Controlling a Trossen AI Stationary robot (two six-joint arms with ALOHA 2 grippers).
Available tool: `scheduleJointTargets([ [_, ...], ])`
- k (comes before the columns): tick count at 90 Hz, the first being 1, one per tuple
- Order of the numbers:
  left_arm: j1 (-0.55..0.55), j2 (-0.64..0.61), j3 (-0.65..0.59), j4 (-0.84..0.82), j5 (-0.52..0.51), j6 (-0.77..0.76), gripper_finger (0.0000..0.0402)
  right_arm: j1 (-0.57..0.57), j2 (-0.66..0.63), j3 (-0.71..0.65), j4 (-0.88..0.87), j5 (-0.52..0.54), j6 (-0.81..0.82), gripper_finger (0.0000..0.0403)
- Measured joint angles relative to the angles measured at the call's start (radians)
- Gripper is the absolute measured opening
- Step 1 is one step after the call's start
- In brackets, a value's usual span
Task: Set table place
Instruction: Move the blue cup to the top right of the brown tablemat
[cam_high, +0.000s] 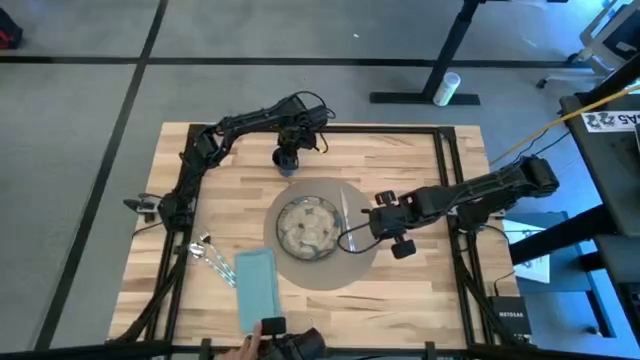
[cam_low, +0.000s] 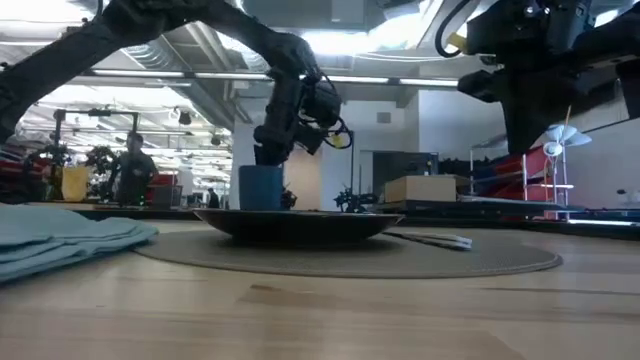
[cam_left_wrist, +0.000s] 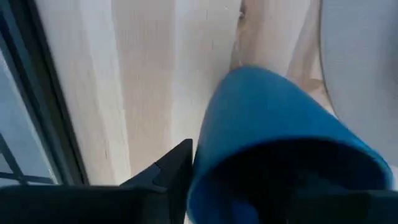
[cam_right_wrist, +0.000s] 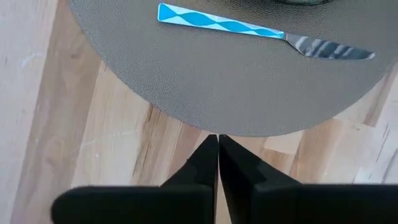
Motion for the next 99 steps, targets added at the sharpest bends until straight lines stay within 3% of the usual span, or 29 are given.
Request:
scheduleJointTargets([
  [51, -0.004, -0.058, 0.156, -0.095, -0.001, -0.171, 0.0141, 0.0, 0.0, 0.0, 0.013, 0.041, -0.027, 0.0],
  [72, -0.026, -0.14, 0.165, -0.094, -0.001, -0.181, 0.0141, -0.001, 0.0, 0.0, 0.035, 0.072, -0.082, 0.0],
  [99, -0.065, -0.288, 0.165, -0.094, -0.001, -0.261, 0.0141, -0.002, 0.0, 0.0, 0.201, 0.158, -0.233, 0.0],
])
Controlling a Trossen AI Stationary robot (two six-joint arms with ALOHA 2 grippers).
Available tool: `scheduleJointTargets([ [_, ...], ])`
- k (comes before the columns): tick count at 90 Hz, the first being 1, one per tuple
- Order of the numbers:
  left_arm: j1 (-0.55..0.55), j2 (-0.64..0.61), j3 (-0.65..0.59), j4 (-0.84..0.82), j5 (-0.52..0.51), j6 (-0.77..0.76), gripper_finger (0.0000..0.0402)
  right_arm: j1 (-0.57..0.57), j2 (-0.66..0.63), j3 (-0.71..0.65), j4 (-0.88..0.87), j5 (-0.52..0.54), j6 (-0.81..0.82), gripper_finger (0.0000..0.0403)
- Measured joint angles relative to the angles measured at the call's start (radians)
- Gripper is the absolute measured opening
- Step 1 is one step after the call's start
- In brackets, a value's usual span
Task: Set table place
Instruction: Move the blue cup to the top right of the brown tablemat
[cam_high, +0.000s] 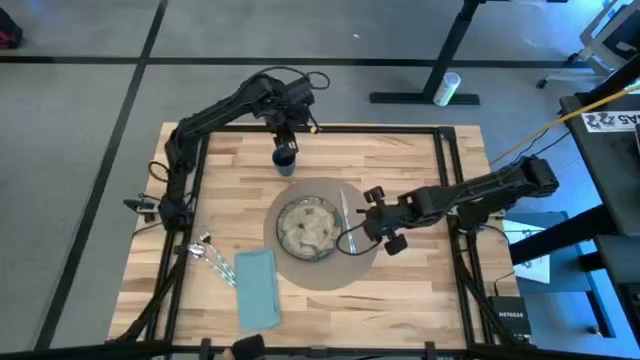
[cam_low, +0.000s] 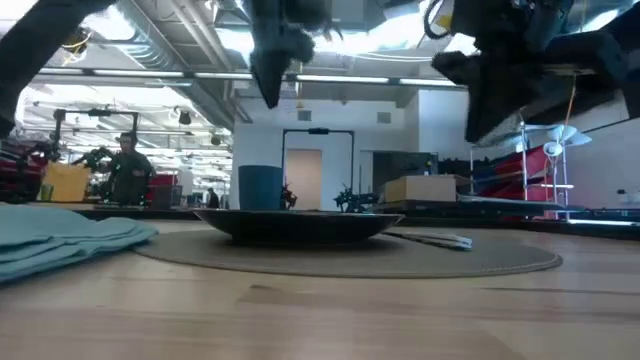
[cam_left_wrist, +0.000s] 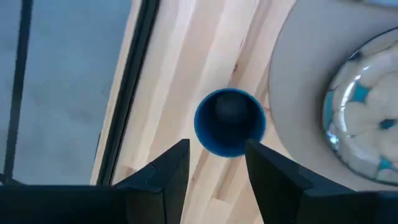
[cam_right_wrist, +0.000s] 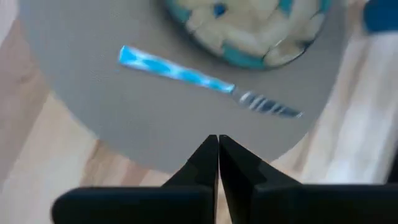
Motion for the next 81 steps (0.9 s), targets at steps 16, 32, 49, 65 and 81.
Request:
scheduleJointTargets([
  [16, -0.018, -0.086, 0.0, 0.0, -0.005, -0.035, 0.0141, -0.03, 0.0, 0.0, 0.133, 0.028, -0.1, 0.0],
  [32, -0.026, -0.141, -0.011, -0.001, -0.014, -0.079, 0.0141, -0.098, 0.0, 0.0, 0.295, 0.028, -0.213, 0.0],
  [49, -0.026, -0.177, -0.092, 0.001, -0.014, -0.103, 0.0141, -0.183, 0.0, 0.0, 0.427, -0.029, -0.341, 0.0],
  [65, -0.027, -0.209, -0.208, -0.001, -0.018, -0.105, 0.0115, -0.252, 0.0, 0.0, 0.472, -0.082, -0.407, 0.0],
  [81, -0.027, -0.247, -0.322, 0.016, -0.032, -0.091, 0.0036, -0.314, 0.0, 0.0, 0.499, -0.14, -0.447, 0.0],
])
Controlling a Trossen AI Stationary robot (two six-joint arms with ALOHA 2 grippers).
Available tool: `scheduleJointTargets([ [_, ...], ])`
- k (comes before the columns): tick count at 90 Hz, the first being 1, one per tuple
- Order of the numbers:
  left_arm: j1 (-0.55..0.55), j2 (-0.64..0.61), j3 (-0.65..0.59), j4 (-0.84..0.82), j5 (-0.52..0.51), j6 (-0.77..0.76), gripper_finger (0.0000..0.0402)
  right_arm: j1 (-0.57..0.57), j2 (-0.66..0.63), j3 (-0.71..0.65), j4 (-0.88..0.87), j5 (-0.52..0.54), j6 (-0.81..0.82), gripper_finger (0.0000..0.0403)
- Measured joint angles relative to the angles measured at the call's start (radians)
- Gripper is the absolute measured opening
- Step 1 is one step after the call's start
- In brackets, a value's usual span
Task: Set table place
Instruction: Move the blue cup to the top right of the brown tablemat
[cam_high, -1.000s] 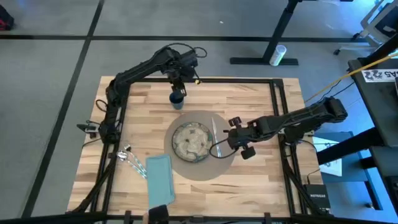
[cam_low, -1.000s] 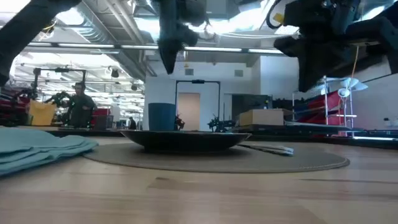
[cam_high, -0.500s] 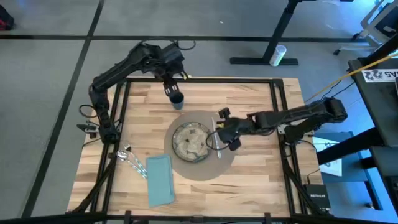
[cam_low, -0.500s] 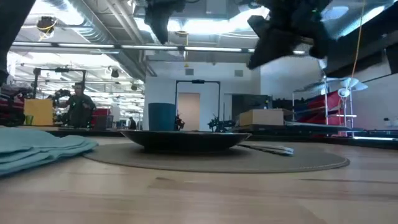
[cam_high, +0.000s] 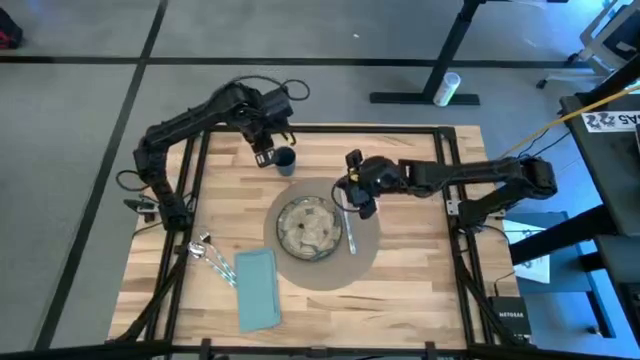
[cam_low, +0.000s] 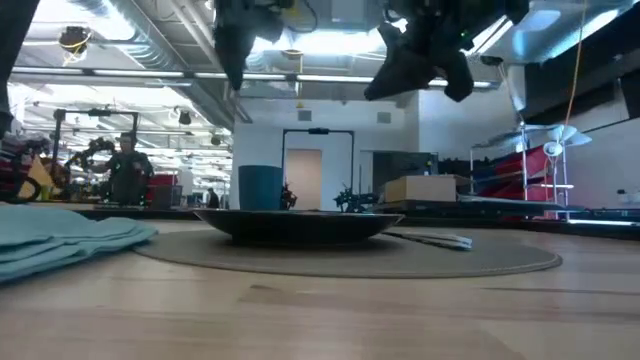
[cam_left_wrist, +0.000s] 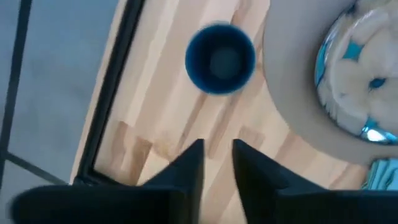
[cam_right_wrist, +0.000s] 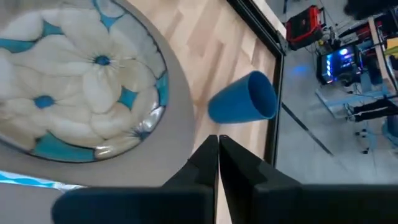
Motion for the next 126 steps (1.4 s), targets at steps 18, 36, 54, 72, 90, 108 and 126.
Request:
scheduleJointTargets([
  [18, -0.001, -0.121, -0.162, 0.169, 0.002, 0.017, 0.0001, -0.029, 0.0, 0.0, 0.023, -0.036, -0.032, 0.0],
  [36, -0.021, -0.317, -0.403, 0.5, 0.09, 0.015, 0.0, -0.035, 0.036, 0.002, 0.106, -0.078, -0.057, 0.0],
  [54, -0.063, -0.486, -0.678, 0.814, 0.135, -0.002, 0.0, -0.048, 0.135, 0.065, 0.054, -0.106, -0.052, 0.0],
  [72, -0.1, -0.603, -0.925, 1.064, 0.137, -0.032, 0.0, -0.053, 0.26, 0.248, -0.064, -0.104, -0.069, 0.0],
  [90, -0.124, -0.684, -1.128, 1.287, 0.143, -0.065, 0.0, -0.081, 0.395, 0.474, -0.249, -0.099, -0.123, 0.0006],
  [108, -0.14, -0.759, -1.239, 1.391, 0.144, -0.081, 0.0, -0.101, 0.527, 0.665, -0.395, -0.105, -0.155, 0.0048],
  [126, -0.14, -0.826, -1.293, 1.391, 0.126, -0.074, 0.0, -0.12, 0.653, 0.802, -0.431, -0.107, -0.193, 0.0076],
])
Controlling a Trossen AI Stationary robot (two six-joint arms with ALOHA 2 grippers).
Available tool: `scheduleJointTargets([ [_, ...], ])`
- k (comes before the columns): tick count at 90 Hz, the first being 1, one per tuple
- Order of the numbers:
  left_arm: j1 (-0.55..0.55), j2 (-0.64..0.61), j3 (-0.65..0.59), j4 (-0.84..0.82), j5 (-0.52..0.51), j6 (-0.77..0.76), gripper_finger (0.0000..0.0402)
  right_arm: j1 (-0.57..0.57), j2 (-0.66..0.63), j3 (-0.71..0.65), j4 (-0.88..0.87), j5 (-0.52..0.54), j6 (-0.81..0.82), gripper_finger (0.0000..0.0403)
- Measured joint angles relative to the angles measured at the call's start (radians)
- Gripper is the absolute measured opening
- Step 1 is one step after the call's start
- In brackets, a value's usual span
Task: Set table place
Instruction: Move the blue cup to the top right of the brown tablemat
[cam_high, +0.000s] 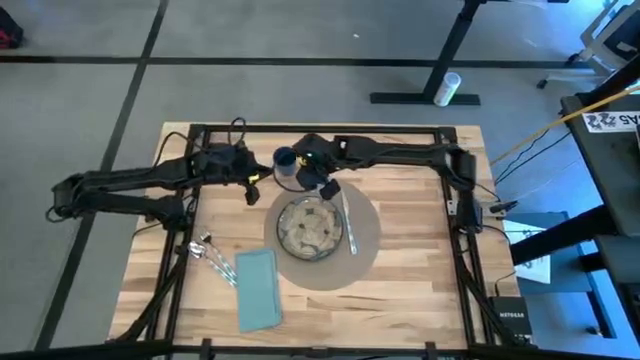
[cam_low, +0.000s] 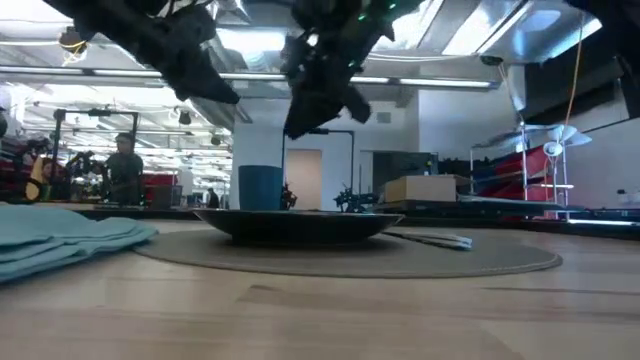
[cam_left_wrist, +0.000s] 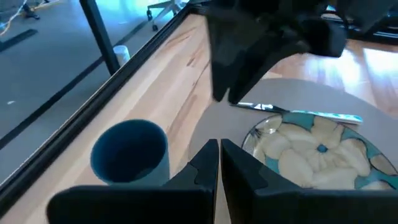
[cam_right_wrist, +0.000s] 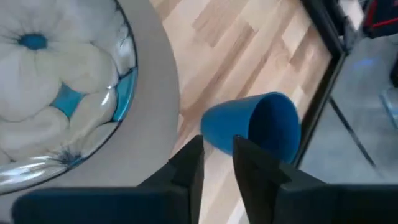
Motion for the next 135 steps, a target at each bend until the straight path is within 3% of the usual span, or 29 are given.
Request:
scheduleJointTargets([
  [20, 0.001, -0.074, -0.072, 0.004, -0.129, -0.005, 0.0, -0.036, 0.115, 0.121, -0.019, -0.005, -0.013, 0.0079],
  [53, 0.0, -0.097, -0.174, 0.054, -0.134, -0.033, 0.0, -0.065, 0.167, 0.179, -0.039, -0.051, -0.013, 0.0079],
  [135, 0.001, -0.095, -0.176, 0.07, -0.134, -0.017, 0.0, -0.103, 0.245, 0.178, -0.001, -0.129, -0.008, 0.0067],
])
